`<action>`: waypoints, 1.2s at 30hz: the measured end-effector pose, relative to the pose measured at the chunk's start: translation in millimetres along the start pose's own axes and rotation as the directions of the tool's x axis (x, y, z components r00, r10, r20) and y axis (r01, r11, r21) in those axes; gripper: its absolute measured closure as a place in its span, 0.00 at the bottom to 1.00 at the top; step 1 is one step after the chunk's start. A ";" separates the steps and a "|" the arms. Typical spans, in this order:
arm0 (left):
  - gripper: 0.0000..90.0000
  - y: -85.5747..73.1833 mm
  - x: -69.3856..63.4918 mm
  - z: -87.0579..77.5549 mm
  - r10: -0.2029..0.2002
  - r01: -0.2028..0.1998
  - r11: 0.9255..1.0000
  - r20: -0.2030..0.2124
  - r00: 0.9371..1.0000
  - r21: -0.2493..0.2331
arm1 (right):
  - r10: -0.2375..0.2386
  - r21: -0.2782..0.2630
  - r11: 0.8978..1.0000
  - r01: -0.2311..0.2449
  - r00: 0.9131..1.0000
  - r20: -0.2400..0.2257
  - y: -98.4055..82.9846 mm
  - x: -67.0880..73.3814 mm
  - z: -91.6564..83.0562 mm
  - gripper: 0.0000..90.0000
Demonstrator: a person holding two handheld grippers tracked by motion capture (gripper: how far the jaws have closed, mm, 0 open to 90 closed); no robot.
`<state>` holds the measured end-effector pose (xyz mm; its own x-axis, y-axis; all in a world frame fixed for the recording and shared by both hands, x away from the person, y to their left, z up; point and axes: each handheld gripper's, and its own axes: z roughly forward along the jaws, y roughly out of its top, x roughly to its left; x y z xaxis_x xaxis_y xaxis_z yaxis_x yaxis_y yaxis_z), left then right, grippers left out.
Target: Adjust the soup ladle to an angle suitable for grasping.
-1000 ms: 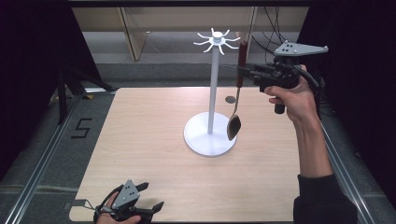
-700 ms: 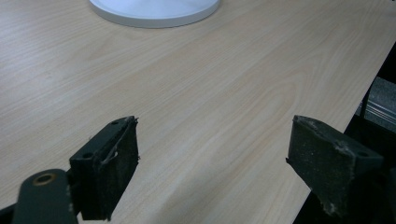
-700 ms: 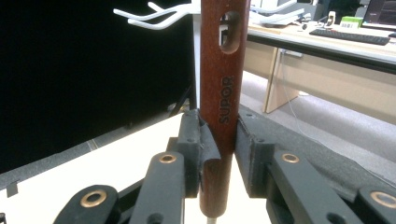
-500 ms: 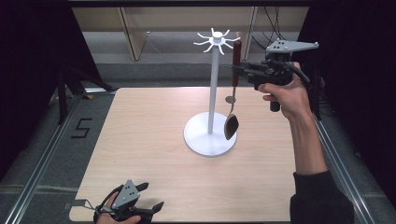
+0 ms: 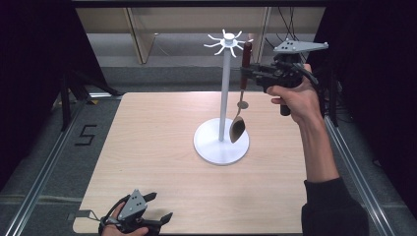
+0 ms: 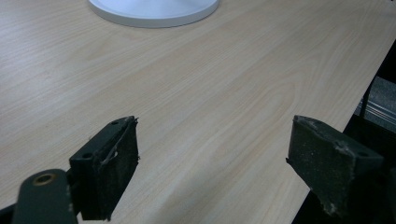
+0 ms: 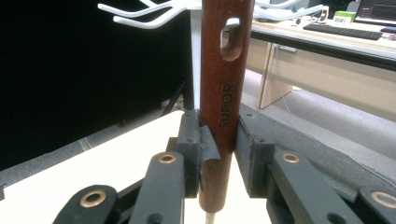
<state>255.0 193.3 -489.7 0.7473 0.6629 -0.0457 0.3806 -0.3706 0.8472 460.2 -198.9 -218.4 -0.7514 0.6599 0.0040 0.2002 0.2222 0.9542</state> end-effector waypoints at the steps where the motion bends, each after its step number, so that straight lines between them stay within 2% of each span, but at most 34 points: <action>1: 0.17 0.1 0.2 0.1 0.004 -0.004 1.000 -0.001 1.000 0.000 | 0.007 -0.005 1.000 -0.007 1.000 -0.001 -0.4 0.5 1.0 0.82; 3: 0.17 0.0 -1.0 0.4 -0.010 0.010 1.000 0.004 1.000 -0.005 | 0.005 -0.010 1.000 -0.005 1.000 -0.004 -0.7 -0.1 2.1 0.81; 6: 0.17 -0.1 -0.6 0.0 -0.007 0.007 1.000 0.002 1.000 -0.003 | 0.017 -0.029 0.999 -0.017 1.000 -0.015 0.0 1.5 1.2 0.78; 8: 0.17 -0.2 -0.9 0.4 -0.007 0.007 1.000 0.003 1.000 -0.005 | 0.002 -0.026 1.000 -0.002 1.000 -0.011 -0.1 1.5 -0.3 0.76; 10: 0.17 0.0 0.1 0.2 0.005 -0.005 1.000 0.003 1.000 0.003 | 0.005 -0.031 1.000 -0.005 1.000 -0.014 -0.7 2.2 -4.5 0.70; 12: 0.17 -0.3 -0.9 0.6 -0.005 0.005 1.000 0.003 1.000 -0.002 | 0.027 -0.050 0.998 -0.027 1.000 -0.012 -4.0 3.2 -10.5 0.66; 14: 0.17 -0.3 -0.8 0.5 -0.002 0.002 1.000 0.003 1.000 0.001 | 0.019 -0.051 0.999 -0.020 1.000 -0.022 -8.6 2.6 -15.9 0.62; 16: 0.17 -0.4 -0.7 1.0 -0.005 0.005 1.000 0.001 1.000 0.002 | 0.037 -0.036 0.999 -0.038 0.999 -0.019 -14.2 2.1 -20.7 0.55; 18: 0.17 -1.2 -2.9 1.8 -0.038 0.038 0.999 0.002 0.999 0.001 | 0.044 -0.021 0.999 -0.044 0.999 -0.019 -19.8 1.3 -24.0 0.51; 19: 0.17 -1.2 -2.8 1.8 -0.038 0.038 0.999 0.002 0.999 0.001 | 0.033 -0.021 0.999 -0.033 0.999 -0.013 -22.2 0.2 -25.4 0.49; 20: 0.17 -1.1 -2.6 1.7 -0.037 0.037 0.999 0.001 0.999 0.001 | 0.044 -0.022 0.999 -0.044 0.999 -0.008 -25.1 0.7 -27.0 0.48; 21: 0.17 -0.6 -0.7 1.8 -0.009 0.009 1.000 0.001 1.000 -0.004 | 0.044 -0.020 0.999 -0.044 0.999 -0.012 -27.7 0.8 -28.8 0.48; 24: 0.17 -0.5 -0.6 0.9 -0.005 0.006 1.000 -0.005 1.000 0.010 | 0.031 -0.011 0.999 -0.031 0.999 -0.012 -37.8 2.8 -31.3 0.46; 27: 0.17 -0.8 -1.0 1.6 -0.010 0.010 1.000 0.002 1.000 -0.001 | 0.022 -0.005 1.000 -0.022 1.000 0.006 -48.7 4.8 -32.4 0.45; 28: 0.17 -0.8 -1.0 1.7 -0.009 0.009 1.000 0.003 1.000 0.001 | 0.014 0.000 1.000 -0.014 1.000 -0.003 -51.7 4.4 -32.7 0.46; 32: 0.17 -0.9 -0.8 1.8 -0.009 0.009 1.000 0.002 1.000 0.001 | 0.035 0.007 0.999 -0.035 0.999 0.003 -62.5 7.9 -34.2 0.45; 34: 0.17 -1.1 -1.5 2.6 -0.020 0.020 1.000 0.001 1.000 -0.008 | 0.029 0.011 1.000 -0.029 1.000 0.005 -67.6 9.8 -35.2 0.44; 36: 0.17 -0.9 -0.7 1.7 -0.006 0.006 1.000 -0.001 1.000 0.002 | 0.030 0.015 0.999 -0.030 0.999 0.012 -73.1 13.3 -36.9 0.44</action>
<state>255.1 192.0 -491.3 0.7446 0.6656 -0.0508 0.3862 -0.3675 0.8461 412.3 -232.9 -277.1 -0.7373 0.6749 0.0288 0.2322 0.2132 0.9490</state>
